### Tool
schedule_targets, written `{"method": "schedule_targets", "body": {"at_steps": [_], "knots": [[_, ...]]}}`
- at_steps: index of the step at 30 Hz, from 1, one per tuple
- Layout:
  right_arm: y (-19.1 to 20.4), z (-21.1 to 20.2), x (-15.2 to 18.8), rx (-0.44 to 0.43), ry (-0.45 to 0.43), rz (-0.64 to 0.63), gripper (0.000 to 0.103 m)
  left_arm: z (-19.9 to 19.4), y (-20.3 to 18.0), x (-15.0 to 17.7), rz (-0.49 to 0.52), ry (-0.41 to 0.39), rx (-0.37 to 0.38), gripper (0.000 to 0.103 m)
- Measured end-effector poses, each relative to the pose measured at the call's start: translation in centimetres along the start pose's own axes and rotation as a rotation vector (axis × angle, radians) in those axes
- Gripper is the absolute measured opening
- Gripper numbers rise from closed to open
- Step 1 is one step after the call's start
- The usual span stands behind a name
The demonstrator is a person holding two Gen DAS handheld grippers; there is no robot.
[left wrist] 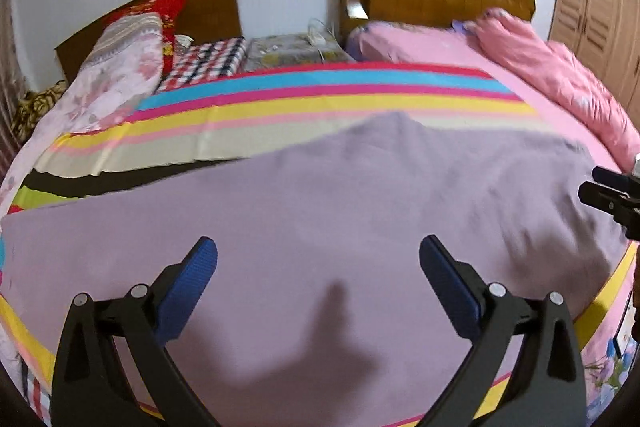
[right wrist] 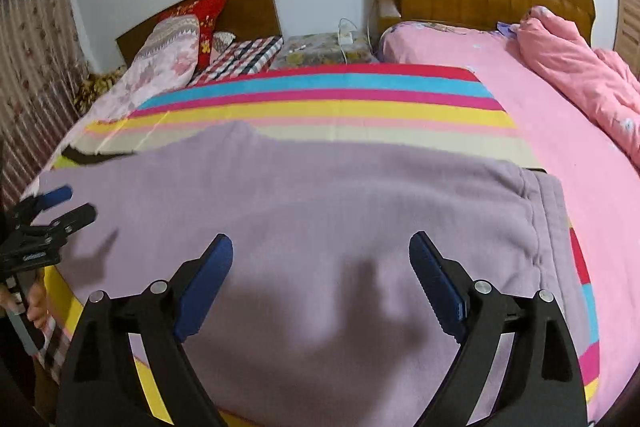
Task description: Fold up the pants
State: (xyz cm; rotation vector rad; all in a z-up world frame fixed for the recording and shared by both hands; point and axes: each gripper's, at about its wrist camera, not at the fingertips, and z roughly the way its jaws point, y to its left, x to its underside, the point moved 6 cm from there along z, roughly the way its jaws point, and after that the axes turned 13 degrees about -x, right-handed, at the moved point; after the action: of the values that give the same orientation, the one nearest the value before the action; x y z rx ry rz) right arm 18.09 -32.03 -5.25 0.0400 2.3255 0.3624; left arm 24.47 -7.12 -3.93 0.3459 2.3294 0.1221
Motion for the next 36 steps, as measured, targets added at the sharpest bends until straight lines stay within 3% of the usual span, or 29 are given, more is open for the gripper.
{"method": "schedule_targets", "body": {"at_steps": [2,5,6,7,10,29,31,34,36], "knots": [[-0.1,0.1,0.9,0.023,0.010,-0.026,0.087,0.5,-0.7,0.7,0.020,0.022,-0.003,0.101],[-1.8,0.2,3.0,0.049,0.046,-0.021,0.087,3.2,-0.8,3.0,0.051,0.121,-0.054,0.101],[-2.8,0.7,4.0,0.079,0.077,-0.014,0.087,4.2,-0.3,4.0,0.028,0.151,-0.035,0.102],[-3.5,1.3,4.8,0.102,0.105,-0.010,0.088,4.3,0.4,4.1,-0.030,0.126,-0.004,0.101],[-4.1,1.2,5.8,0.056,0.053,-0.020,0.089,4.7,0.5,4.4,0.003,0.126,-0.019,0.102],[-3.6,1.0,6.2,0.060,0.045,-0.048,0.091,3.5,1.2,3.4,-0.047,0.095,0.009,0.101],[-3.5,0.8,5.9,0.099,0.073,-0.031,0.091,2.3,1.9,3.5,-0.058,0.059,0.028,0.101],[-2.2,-0.4,4.7,0.280,0.082,0.006,0.091,0.2,4.2,4.2,-0.071,0.016,0.045,0.101],[1.0,-0.7,3.0,0.254,0.029,-0.032,0.091,-0.5,6.8,5.3,-0.120,0.030,0.043,0.101]]}}
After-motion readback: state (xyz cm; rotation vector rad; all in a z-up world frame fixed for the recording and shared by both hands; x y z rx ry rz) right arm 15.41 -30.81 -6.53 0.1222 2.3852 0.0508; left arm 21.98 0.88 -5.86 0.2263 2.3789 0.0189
